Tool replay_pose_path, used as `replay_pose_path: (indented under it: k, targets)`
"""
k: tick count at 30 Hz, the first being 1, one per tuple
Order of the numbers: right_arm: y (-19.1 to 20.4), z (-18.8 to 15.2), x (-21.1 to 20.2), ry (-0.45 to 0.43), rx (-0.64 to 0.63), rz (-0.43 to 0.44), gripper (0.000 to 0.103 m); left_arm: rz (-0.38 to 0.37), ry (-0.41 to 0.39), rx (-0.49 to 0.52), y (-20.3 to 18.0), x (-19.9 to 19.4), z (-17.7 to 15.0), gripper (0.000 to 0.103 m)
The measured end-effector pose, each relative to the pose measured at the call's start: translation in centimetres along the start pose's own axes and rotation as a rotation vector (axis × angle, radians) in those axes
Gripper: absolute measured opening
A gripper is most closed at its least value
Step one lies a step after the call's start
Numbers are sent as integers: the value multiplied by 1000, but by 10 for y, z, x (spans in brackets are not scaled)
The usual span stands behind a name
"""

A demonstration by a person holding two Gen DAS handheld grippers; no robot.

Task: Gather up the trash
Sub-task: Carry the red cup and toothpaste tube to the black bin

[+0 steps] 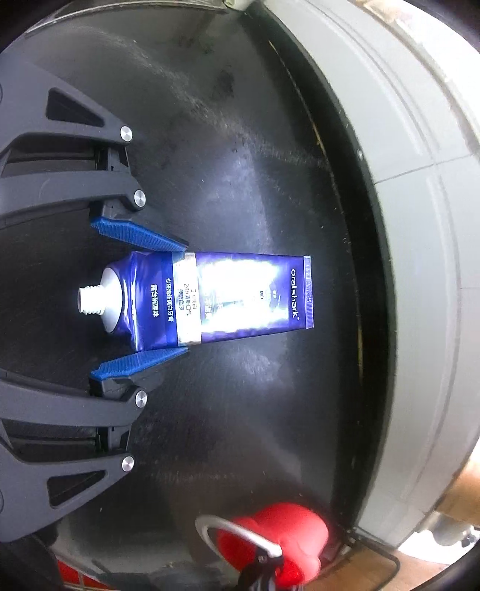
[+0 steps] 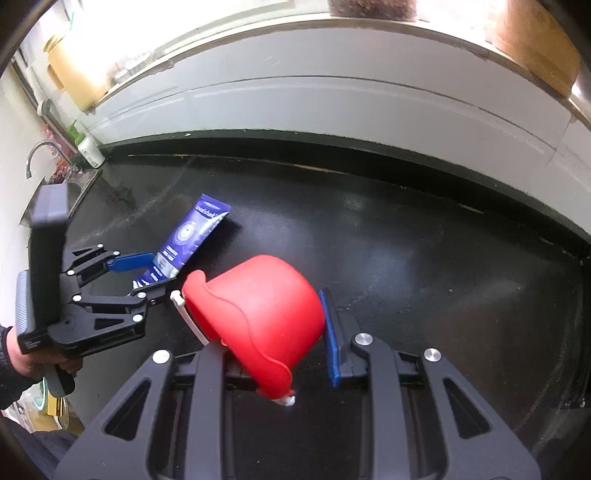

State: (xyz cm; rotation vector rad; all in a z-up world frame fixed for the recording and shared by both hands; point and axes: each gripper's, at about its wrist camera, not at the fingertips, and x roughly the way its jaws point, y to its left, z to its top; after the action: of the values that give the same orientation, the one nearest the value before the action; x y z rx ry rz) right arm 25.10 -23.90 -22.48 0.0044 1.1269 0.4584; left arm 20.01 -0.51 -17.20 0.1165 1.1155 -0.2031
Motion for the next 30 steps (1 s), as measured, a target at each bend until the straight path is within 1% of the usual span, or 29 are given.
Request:
replay_pose_path:
  k: [6,12,17,22,23,24,26,30]
  targets:
    - [20,-5,-10,-11,-37,8,25,21,-52,-28,4,-47,-23,51]
    - [55,-19,-25,-21,-102,28,25,72,-95,-95,6,-96,-59,51]
    - [101,-34,-36,-15,-189,60,25,114,-121,-157,8,-138,-114,51]
    - [152,-52,-42,2,-280,97,25,158,-129,-227,16,-170,-167,51]
    - [162,-55,-42,7,-297,104,25,173,-132,-249,20,-178,-181,51]
    - [173,-58,-42,10,-316,111,26,182,-134,-265,29,-178,-187,51]
    - [199,-62,-43,17,-360,132,26,206,-141,-308,39,-192,-208,51]
    - [263,-69,-41,27,-454,186,26,283,-162,-403,65,-225,-260,51]
